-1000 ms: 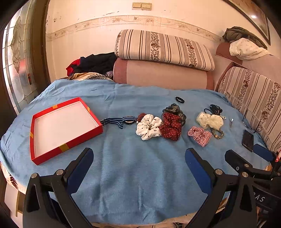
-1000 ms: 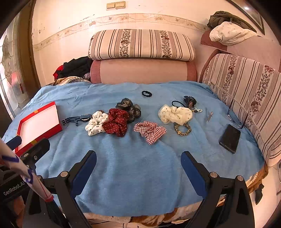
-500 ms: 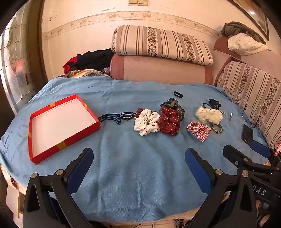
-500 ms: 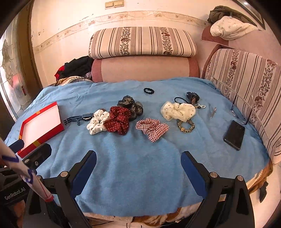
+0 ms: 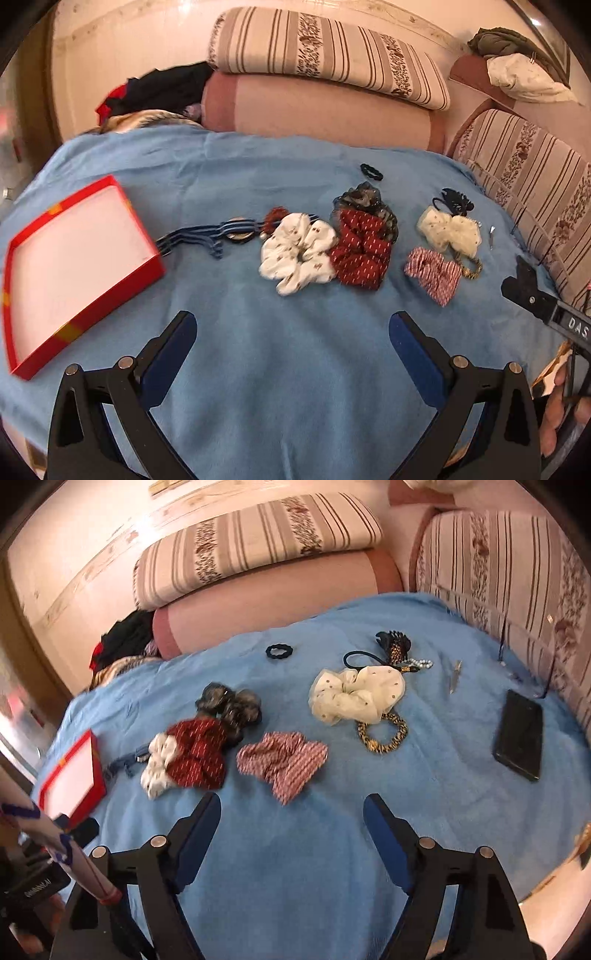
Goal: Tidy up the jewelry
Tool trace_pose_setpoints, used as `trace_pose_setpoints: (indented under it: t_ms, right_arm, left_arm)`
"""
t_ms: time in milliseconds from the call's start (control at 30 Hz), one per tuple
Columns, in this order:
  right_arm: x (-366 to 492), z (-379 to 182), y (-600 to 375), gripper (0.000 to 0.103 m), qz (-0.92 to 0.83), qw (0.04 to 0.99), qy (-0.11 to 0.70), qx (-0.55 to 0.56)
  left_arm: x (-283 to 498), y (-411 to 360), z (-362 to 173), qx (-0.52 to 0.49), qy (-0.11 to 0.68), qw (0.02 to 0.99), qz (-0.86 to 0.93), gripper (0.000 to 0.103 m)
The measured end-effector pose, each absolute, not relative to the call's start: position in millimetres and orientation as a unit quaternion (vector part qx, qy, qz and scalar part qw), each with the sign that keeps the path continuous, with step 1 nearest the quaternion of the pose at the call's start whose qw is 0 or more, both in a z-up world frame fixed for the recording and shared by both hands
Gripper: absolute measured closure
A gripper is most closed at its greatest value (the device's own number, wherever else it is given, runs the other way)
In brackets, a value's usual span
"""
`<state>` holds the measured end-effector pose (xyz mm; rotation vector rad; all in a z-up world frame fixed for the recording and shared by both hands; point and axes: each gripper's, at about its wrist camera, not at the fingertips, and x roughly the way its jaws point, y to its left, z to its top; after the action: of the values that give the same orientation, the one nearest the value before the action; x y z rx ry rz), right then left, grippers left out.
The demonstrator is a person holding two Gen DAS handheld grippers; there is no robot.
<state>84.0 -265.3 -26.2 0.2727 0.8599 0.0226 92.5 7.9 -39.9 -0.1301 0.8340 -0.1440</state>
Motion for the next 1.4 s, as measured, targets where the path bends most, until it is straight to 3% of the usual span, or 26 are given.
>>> trace_pose_setpoints:
  t_ms: [233, 300, 367, 433, 667, 800, 833, 867, 1000, 1033, 1100, 1133, 1167, 1233, 1400]
  right_arm:
    - [137, -37, -277, 0.027, 0.029, 0.891, 0.425, 0.157]
    - [144, -46, -279, 0.029, 0.031, 0.889, 0.426, 0.164]
    - [146, -56, -281, 0.029, 0.031, 0.886, 0.431, 0.168]
    - [149, -64, -285, 0.029, 0.032, 0.881, 0.438, 0.177]
    - [158, -73, -289, 0.029, 0.041, 0.874, 0.444, 0.191]
    - [161, -77, -286, 0.029, 0.047, 0.872, 0.448, 0.191]
    - [162, -78, -285, 0.029, 0.048, 0.872, 0.449, 0.190]
    - [164, -80, -283, 0.029, 0.049, 0.871, 0.451, 0.189]
    - [168, -86, -278, 0.031, 0.053, 0.867, 0.460, 0.185]
    - [169, -88, -276, 0.035, 0.053, 0.867, 0.462, 0.180]
    - [172, -95, -268, 0.061, 0.057, 0.861, 0.478, 0.166]
    - [175, -99, -265, 0.080, 0.061, 0.856, 0.488, 0.160]
    - [175, -101, -263, 0.088, 0.062, 0.854, 0.491, 0.158]
    - [174, -101, -261, 0.095, 0.062, 0.860, 0.483, 0.155]
    - [161, -73, -258, 0.096, 0.062, 0.899, 0.414, 0.132]
  left_arm:
    - [159, 26, -53, -0.125, 0.430, 0.889, -0.096, 0.001]
    - [172, 31, -61, -0.128, 0.434, 0.887, -0.093, 0.012]
    - [189, 33, -74, -0.139, 0.451, 0.876, -0.100, 0.033]
    - [203, 34, -93, -0.152, 0.473, 0.862, -0.105, 0.040]
    - [222, 22, -120, -0.118, 0.486, 0.859, -0.109, 0.042]
    - [222, 19, -126, -0.091, 0.481, 0.867, -0.095, 0.061]
    - [222, 18, -126, -0.078, 0.481, 0.869, -0.089, 0.081]
    - [221, 18, -126, -0.074, 0.480, 0.870, -0.087, 0.089]
    - [215, 24, -123, -0.091, 0.473, 0.871, -0.094, 0.090]
    - [214, 25, -121, -0.093, 0.469, 0.873, -0.098, 0.090]
    - [206, 25, -109, -0.089, 0.446, 0.884, -0.105, 0.090]
    - [205, 25, -105, -0.084, 0.440, 0.888, -0.104, 0.090]
    - [200, 25, -99, -0.079, 0.426, 0.895, -0.104, 0.090]
    - [197, 26, -90, -0.077, 0.410, 0.903, -0.104, 0.090]
    - [193, 30, -76, -0.074, 0.384, 0.916, -0.092, 0.090]
